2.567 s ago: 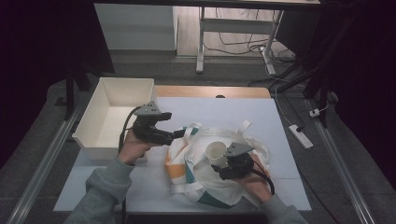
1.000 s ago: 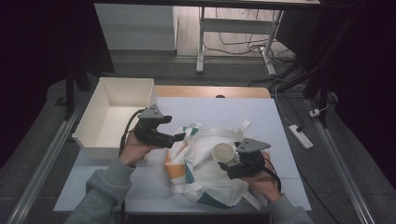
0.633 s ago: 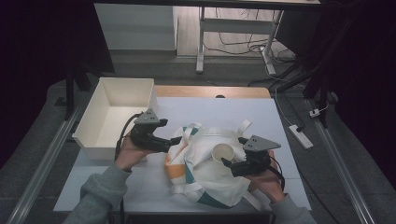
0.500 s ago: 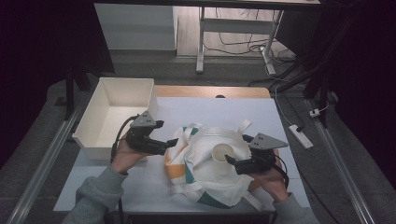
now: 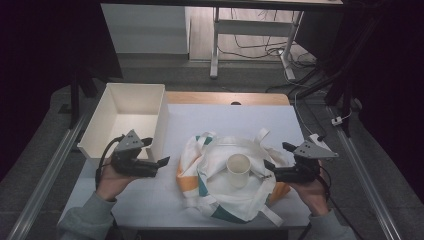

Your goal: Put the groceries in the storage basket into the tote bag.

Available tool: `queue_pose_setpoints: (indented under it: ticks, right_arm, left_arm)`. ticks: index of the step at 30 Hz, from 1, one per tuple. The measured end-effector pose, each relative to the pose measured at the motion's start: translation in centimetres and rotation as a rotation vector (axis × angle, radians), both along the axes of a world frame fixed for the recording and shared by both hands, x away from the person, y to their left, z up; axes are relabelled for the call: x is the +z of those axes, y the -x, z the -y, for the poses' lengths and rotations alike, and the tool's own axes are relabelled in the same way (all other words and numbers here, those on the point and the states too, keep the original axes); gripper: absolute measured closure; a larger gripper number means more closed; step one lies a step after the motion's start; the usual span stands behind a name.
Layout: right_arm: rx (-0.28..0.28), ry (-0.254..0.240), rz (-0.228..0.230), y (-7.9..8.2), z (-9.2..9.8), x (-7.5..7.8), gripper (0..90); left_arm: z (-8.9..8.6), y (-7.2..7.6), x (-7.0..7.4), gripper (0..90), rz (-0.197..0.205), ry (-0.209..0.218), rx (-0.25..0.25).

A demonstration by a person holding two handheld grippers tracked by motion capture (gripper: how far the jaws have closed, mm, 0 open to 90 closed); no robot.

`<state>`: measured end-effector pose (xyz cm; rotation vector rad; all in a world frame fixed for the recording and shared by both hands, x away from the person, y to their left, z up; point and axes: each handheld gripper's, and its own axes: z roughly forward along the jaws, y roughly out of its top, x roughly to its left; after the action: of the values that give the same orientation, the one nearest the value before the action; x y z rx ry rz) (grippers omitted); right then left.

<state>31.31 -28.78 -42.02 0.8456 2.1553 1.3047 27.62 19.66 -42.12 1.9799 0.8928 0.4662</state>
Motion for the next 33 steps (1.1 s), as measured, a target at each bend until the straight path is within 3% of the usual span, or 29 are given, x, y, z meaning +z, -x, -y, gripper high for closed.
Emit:
queue_pose_setpoints:
  ticks: [5,12,17,23,33]
  right_arm:
    - [-0.02,0.001,0.004,0.3,1.8,-0.8,12.3]
    - [-0.049,-0.001,-0.032,0.4,3.7,-2.3,14.7]
    - [-0.064,0.003,-0.041,0.2,4.6,-3.1,14.9]
    - [-0.055,0.02,-0.047,0.0,4.6,-3.5,15.0]
    - [-0.043,0.029,-0.049,0.0,4.4,-3.7,15.1]
  left_arm:
    - [-1.9,1.1,-0.8,13.2,-0.003,0.012,0.042]
    - [-3.5,2.4,-2.3,12.9,-0.029,0.013,0.072]
    - [-3.9,2.8,-3.4,12.5,-0.054,0.008,0.08]
    - [-3.7,2.1,-4.7,12.4,-0.098,0.002,0.078]
    - [-3.5,1.9,-5.0,12.4,-0.107,0.002,0.075]
